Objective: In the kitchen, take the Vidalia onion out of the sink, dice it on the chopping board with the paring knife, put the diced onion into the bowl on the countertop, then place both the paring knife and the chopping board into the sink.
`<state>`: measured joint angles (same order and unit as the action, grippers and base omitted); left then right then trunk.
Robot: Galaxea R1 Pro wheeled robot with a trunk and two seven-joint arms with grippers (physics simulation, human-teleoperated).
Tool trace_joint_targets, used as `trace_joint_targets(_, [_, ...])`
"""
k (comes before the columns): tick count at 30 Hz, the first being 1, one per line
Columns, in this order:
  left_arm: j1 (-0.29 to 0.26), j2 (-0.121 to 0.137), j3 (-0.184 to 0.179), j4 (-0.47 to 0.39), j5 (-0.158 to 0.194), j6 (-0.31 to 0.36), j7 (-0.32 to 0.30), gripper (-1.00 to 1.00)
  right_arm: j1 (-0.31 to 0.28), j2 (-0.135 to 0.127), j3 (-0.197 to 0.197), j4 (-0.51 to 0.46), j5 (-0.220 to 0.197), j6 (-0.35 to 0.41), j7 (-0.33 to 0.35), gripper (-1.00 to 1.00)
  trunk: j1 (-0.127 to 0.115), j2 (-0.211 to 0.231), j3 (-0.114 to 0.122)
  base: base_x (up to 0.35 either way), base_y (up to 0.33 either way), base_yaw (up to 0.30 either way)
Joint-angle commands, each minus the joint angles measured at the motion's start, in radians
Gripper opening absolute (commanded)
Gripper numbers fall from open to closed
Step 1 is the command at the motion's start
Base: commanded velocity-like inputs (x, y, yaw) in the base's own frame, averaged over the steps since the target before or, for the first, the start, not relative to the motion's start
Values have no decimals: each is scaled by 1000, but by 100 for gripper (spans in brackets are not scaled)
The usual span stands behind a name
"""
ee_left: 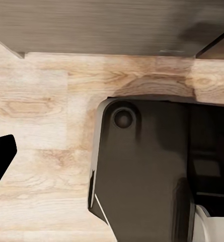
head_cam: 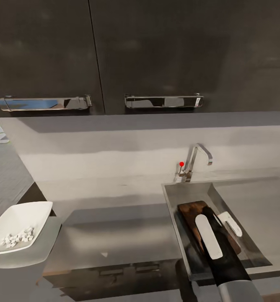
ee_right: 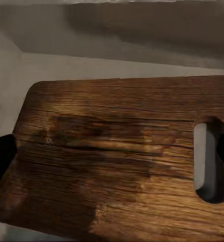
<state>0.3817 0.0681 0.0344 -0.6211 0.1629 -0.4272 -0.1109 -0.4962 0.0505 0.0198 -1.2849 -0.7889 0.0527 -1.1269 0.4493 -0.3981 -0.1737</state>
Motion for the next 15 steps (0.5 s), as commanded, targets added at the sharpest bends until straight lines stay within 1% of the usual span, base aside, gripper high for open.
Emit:
trace_joint_targets(1, [0,0,2,-1,11,1,-10,100,-1,1,2,-30,16,26,-5,100,1,-2,-2,-29,0,0])
trace_joint_targets(2, [0,0,2,-1,11,1,-10,100,-1,1,3,-50,38,42,-5,100,1,-2,-2,-81,0,0])
trace_joint_targets(3, [0,0,2,0,11,1,-10,100,-1,3,5,-81,80,66,-5,100,1,-2,-2,-144,0,0])
trace_joint_targets(4, [0,0,2,0,11,1,-10,100,-1,4,7,-100,109,80,-5,100,1,-2,-2,-206,0,0])
trace_joint_targets(5, [0,0,2,0,11,1,-10,100,-1,5,17,-121,147,96,-3,100,1,-2,-2,-269,0,0])
trace_joint_targets(6, [0,0,2,0,11,1,-10,100,-1,6,32,-131,165,102,-1,100,1,-2,-2,-293,0,0])
trace_joint_targets(7, [0,0,2,0,11,1,-10,100,-1,4,68,-140,182,107,0,100,1,-2,-2,-314,0,0])
trace_joint_targets(10, [0,1,2,0,11,1,-10,100,-1,1,155,-147,195,111,2,100,1,-2,-2,-328,0,0])
trace_joint_targets(11, [0,1,2,1,11,1,-10,100,-1,1,174,-148,197,111,3,100,1,-2,-2,-334,0,0])
trace_joint_targets(13, [0,1,2,1,11,1,-10,100,2,-2,187,-149,198,112,7,100,1,-2,-2,-335,0,0])
trace_joint_targets(15, [0,1,2,1,11,1,-10,100,5,-4,192,-149,198,113,38,100,1,-2,-2,-336,0,0])
